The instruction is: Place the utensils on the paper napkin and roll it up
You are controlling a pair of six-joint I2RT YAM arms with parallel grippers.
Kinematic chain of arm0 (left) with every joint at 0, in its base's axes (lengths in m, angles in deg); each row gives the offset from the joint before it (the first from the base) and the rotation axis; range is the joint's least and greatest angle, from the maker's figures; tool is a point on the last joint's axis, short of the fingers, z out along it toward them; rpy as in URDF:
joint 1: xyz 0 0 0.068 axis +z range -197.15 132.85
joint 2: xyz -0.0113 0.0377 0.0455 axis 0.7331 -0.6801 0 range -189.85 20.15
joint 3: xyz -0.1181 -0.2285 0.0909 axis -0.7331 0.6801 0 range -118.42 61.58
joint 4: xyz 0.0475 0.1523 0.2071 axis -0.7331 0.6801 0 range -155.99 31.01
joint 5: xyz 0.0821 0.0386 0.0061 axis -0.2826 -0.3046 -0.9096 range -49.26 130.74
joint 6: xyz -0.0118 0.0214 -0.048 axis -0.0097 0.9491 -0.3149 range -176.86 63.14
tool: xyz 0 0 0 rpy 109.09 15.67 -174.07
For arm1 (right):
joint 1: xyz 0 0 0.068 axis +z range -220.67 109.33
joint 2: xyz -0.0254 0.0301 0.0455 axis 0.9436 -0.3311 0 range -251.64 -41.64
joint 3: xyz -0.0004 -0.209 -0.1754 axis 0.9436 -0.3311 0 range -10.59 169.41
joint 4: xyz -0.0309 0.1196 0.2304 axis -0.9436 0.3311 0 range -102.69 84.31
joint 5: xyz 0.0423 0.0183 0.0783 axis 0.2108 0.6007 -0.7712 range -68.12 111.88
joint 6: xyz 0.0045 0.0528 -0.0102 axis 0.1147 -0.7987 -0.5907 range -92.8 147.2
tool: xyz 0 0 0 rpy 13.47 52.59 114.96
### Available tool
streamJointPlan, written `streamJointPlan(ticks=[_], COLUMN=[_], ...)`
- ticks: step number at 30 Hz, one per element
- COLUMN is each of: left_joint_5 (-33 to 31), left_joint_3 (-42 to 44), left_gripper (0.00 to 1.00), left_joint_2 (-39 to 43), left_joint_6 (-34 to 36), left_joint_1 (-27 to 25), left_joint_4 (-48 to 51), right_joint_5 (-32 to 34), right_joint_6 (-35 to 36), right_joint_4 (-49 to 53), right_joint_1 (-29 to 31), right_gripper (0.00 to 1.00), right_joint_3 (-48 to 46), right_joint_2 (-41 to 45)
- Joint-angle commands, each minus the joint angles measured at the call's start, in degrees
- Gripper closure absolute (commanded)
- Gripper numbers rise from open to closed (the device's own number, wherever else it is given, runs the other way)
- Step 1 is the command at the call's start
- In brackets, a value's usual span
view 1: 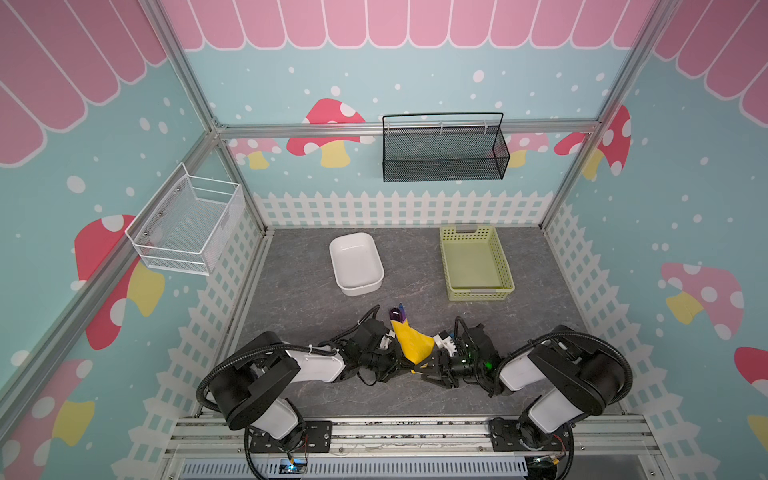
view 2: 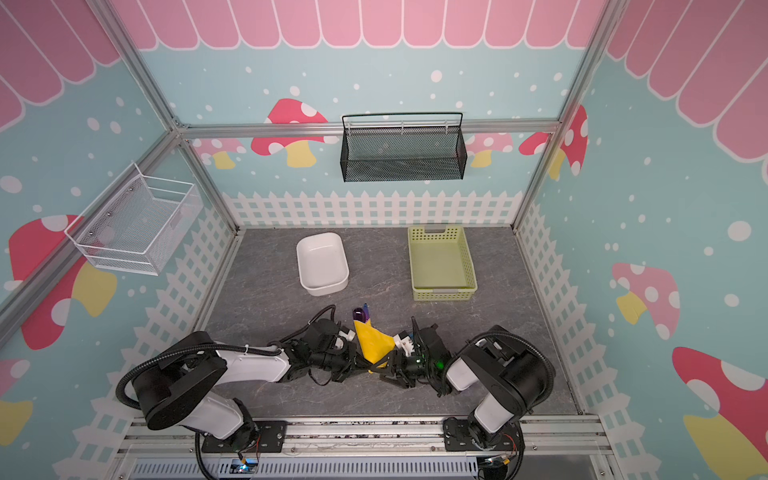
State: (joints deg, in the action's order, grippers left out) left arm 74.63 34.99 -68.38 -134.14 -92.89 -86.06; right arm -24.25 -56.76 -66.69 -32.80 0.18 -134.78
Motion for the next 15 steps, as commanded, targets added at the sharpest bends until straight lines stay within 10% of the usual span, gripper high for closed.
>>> streamJointPlan(ticks=[1,15], left_joint_5=[0.0,0.3], left_joint_3=[0.8,1.4], left_gripper=[1.00,1.00], left_joint_2=[0.0,-1.1], left_joint_6=[-2.3,-3.2], left_joint_1=[0.3,0.3], left_joint_4=[-4.2,-5.9], right_joint_5=[2.2,4.3], right_joint_6=[-8.1,-22.5], right_joint_4=[-10.6,-44.2], right_joint_1=[-0.2,0.1], right_gripper=[0.43,0.51], right_joint_3=[-2.5,-5.9], right_joint_2=[-4.5,-24.0])
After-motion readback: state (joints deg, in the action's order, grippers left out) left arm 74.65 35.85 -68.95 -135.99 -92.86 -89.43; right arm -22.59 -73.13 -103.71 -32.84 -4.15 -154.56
